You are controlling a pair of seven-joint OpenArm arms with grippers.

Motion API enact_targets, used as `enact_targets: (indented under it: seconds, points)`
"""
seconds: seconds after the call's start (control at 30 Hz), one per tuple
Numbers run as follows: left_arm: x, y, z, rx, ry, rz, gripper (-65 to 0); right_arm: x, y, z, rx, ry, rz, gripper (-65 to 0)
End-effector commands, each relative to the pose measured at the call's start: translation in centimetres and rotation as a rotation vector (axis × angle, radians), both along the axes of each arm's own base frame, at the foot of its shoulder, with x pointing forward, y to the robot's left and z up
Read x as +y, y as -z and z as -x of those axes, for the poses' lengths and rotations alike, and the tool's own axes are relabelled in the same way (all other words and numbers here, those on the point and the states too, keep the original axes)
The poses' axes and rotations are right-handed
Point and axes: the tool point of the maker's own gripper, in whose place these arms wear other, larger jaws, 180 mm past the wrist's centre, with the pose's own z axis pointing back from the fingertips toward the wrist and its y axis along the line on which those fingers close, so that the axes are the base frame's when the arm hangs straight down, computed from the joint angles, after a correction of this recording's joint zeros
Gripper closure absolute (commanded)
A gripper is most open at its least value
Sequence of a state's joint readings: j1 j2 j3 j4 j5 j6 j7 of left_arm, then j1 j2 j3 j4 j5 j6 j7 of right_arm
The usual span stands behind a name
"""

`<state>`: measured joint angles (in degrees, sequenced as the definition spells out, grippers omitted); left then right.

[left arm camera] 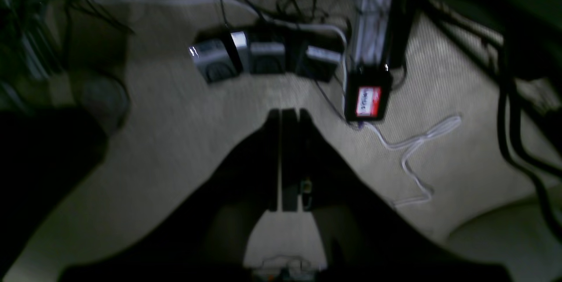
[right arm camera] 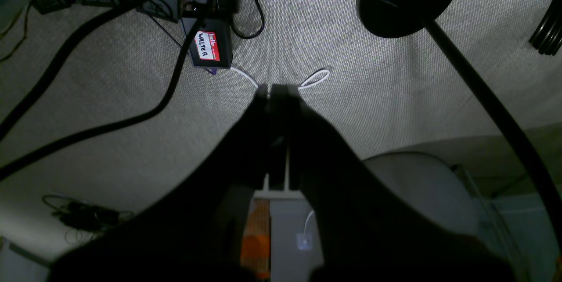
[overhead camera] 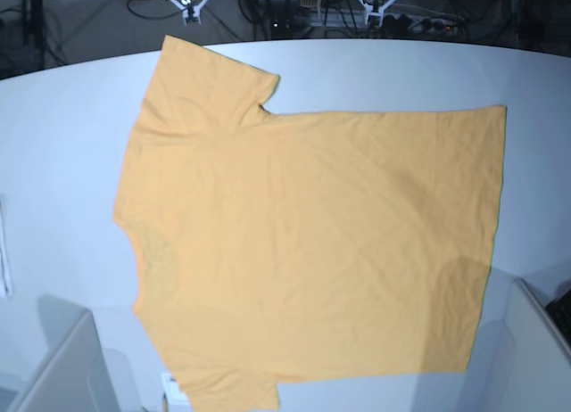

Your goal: Fold the T-shirt properly

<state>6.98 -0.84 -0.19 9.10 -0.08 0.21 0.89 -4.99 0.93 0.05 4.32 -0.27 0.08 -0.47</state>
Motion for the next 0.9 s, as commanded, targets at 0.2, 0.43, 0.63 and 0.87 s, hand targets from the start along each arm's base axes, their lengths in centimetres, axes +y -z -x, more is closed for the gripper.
enact_targets:
  seconds: [0.2, 0.43, 0.63, 0.87]
  points:
    - [0.1, -0.1, 1.0, 0.009, -0.009, -0.007, 0.0, -0.2, 0.0, 0.0, -0.019, -0.007, 0.001, 0.0]
    - [0.2, -0.1, 1.3, 0.016, -0.009, -0.008, 0.0, -0.3, -0.1, 0.8, -0.013, -0.007, 0.002, 0.0]
    - [0.2, -0.3, 3.0, 0.034, -0.008, -0.008, 0.0, -0.3, -0.2, 1.8, -0.004, -0.006, 0.001, 0.0]
    - [-0.1, -1.0, 4.9, -0.032, 0.024, 0.002, 0.0, -1.0, -1.0, 3.2, -0.106, -0.012, 0.007, 0.0]
